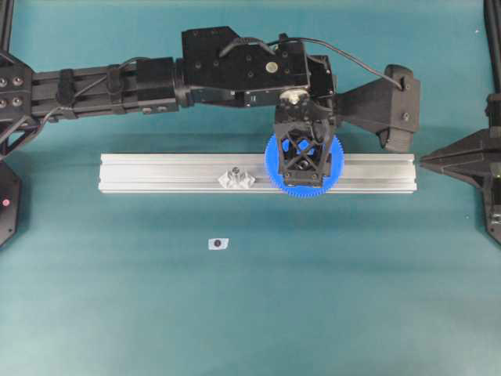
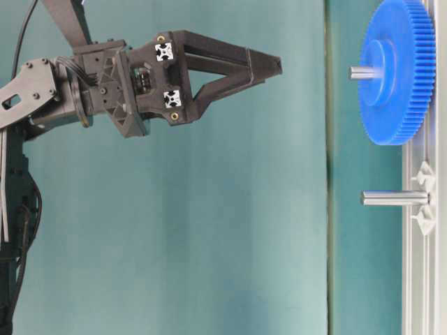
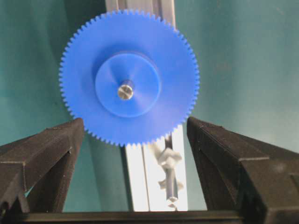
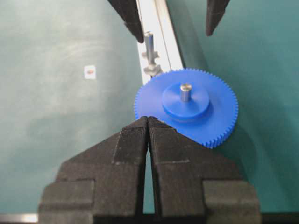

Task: Find the location of the shaft and insert the large gear.
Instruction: 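Withdraw the open left gripper back from the seated gear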

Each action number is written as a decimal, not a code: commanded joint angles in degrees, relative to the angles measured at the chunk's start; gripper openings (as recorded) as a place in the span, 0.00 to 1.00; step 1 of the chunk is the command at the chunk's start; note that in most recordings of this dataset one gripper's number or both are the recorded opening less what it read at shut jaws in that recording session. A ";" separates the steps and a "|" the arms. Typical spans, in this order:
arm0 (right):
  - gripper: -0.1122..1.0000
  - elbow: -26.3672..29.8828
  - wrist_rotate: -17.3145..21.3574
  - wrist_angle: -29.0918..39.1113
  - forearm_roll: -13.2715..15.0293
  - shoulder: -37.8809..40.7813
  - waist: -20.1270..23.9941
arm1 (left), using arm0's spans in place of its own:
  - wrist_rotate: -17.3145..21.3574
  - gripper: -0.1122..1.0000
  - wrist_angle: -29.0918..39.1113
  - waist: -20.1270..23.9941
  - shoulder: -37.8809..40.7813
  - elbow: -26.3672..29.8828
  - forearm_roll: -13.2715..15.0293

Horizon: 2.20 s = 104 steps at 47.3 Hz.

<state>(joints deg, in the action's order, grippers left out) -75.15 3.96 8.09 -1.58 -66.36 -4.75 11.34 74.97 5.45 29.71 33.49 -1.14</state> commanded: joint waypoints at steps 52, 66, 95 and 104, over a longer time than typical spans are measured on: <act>0.12 0.88 0.44 -0.26 0.00 0.35 -0.09 | -1.93 0.86 -0.09 -0.79 -2.55 1.76 -0.09; 0.12 0.88 0.44 -0.26 0.00 0.35 -0.18 | -1.93 0.86 0.09 -0.88 -2.37 1.76 -0.18; 0.12 0.97 0.44 -0.26 0.00 0.35 -0.18 | -2.37 0.86 0.44 -0.97 -1.93 2.46 -0.09; 0.12 0.97 0.44 -0.26 0.00 0.35 -0.18 | -2.81 0.87 1.85 -0.97 -1.05 3.78 -0.18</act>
<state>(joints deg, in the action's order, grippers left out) -75.15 3.96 8.09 -1.58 -66.45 -4.75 8.53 76.11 4.75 29.79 35.33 -1.14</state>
